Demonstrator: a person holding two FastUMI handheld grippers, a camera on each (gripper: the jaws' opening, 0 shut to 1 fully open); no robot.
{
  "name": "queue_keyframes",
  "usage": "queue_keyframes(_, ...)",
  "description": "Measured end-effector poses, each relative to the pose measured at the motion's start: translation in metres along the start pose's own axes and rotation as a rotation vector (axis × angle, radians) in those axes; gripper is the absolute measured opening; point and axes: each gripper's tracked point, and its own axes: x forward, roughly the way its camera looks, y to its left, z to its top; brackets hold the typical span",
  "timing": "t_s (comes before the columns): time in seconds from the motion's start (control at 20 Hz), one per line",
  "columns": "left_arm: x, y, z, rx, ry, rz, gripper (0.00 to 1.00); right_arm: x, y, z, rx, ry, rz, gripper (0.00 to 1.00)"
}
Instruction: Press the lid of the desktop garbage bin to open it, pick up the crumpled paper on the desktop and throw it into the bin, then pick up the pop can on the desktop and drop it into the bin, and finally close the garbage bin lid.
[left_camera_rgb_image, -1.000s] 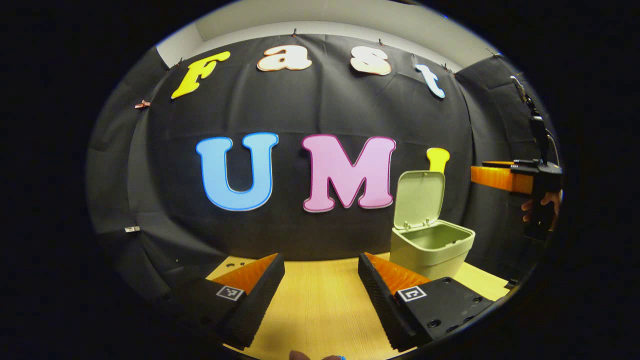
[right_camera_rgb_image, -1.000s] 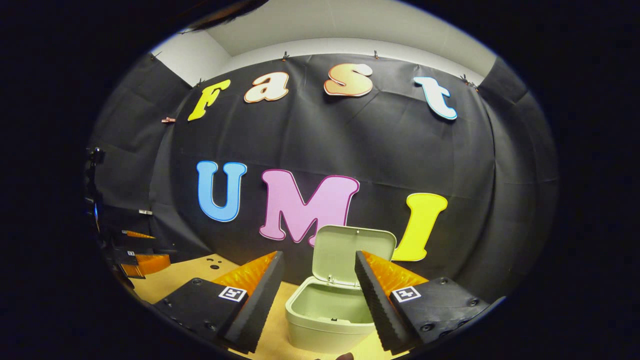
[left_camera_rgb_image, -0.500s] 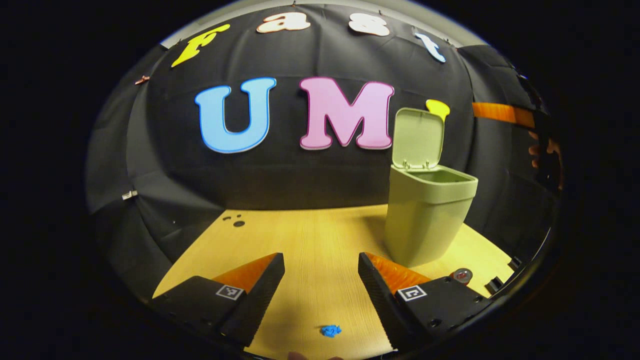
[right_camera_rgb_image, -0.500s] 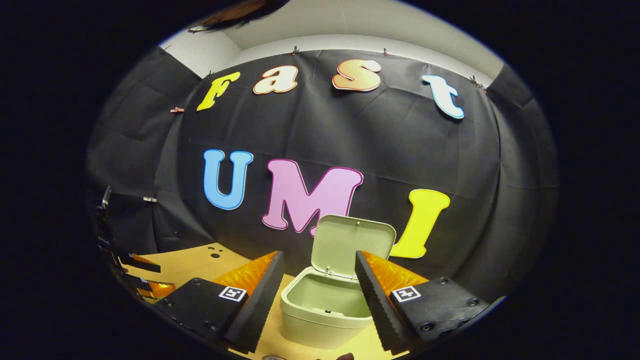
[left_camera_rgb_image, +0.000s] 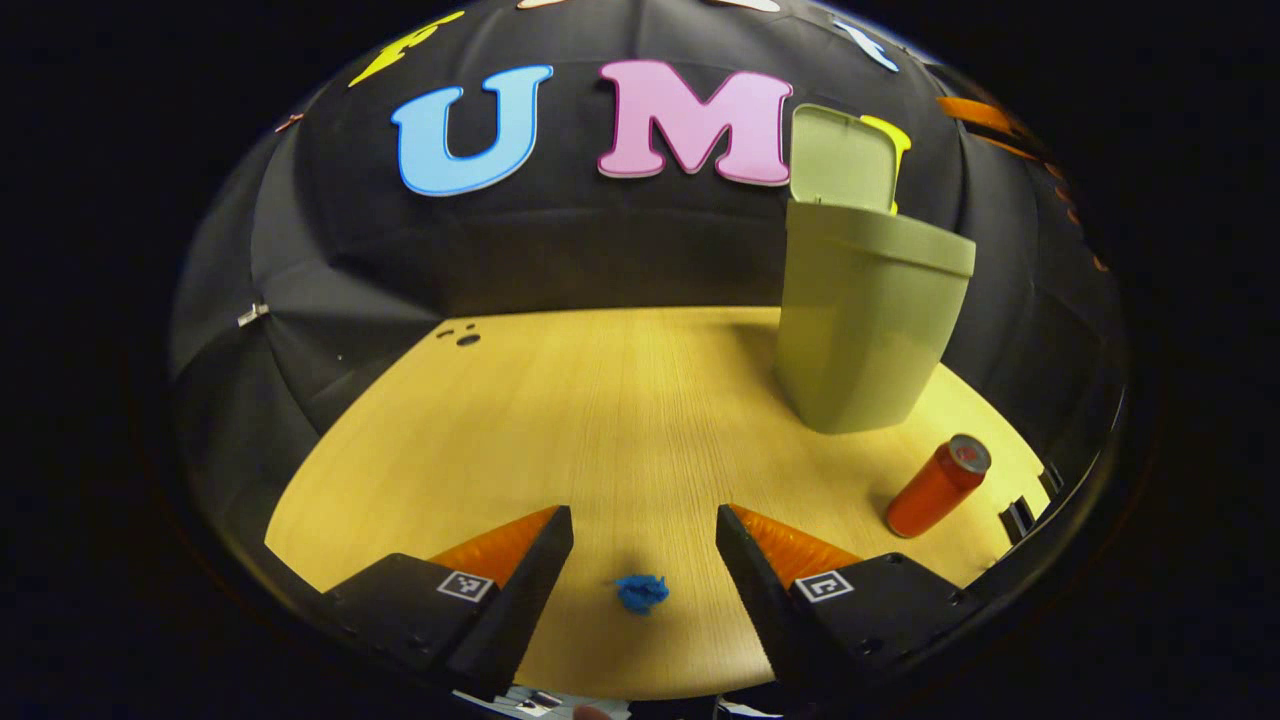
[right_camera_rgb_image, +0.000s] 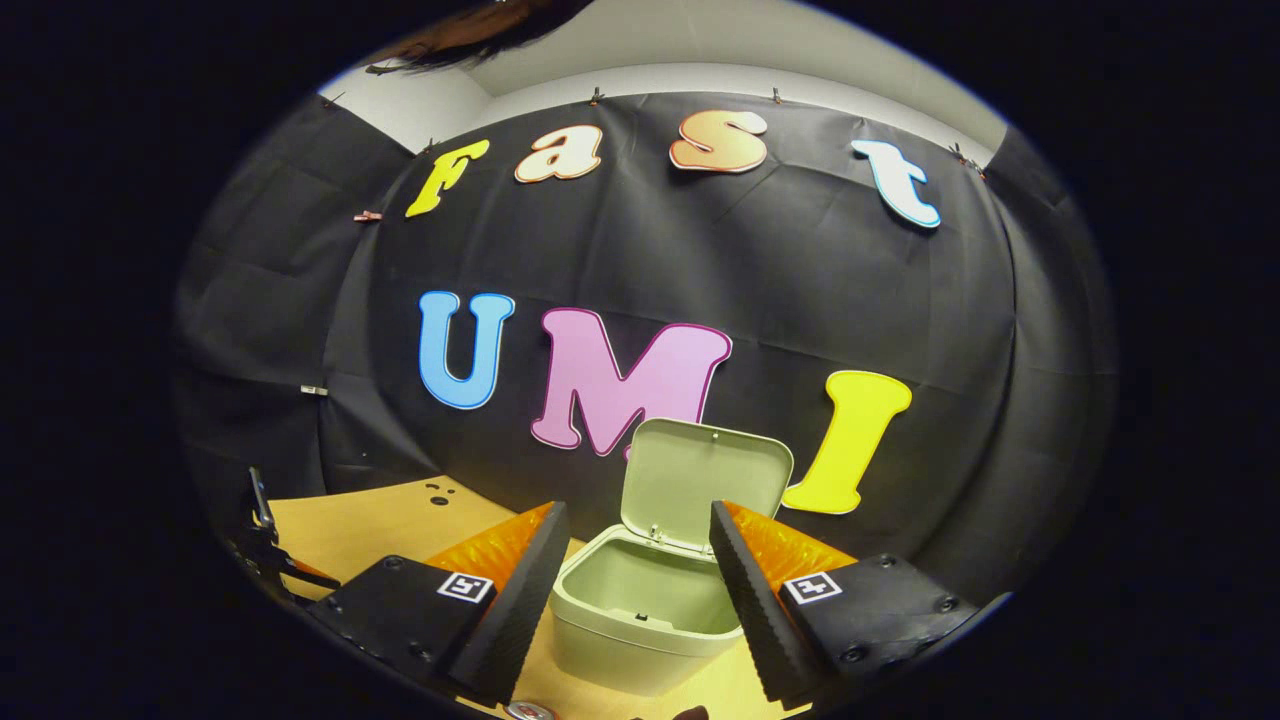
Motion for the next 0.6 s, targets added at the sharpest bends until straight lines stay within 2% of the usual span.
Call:
queue_keyframes(0.45, 0.034, -0.001, -0.067, -0.036, 0.156, 0.029, 0.87, -0.004, -0.007, -0.014, 0.071, 0.014, 0.014, 0.9)
queue_keyframes(0.6, 0.04, 0.004, -0.075, -0.043, 0.184, 0.049, 0.76, -0.009, -0.006, -0.019, 0.114, 0.027, 0.013, 0.9)
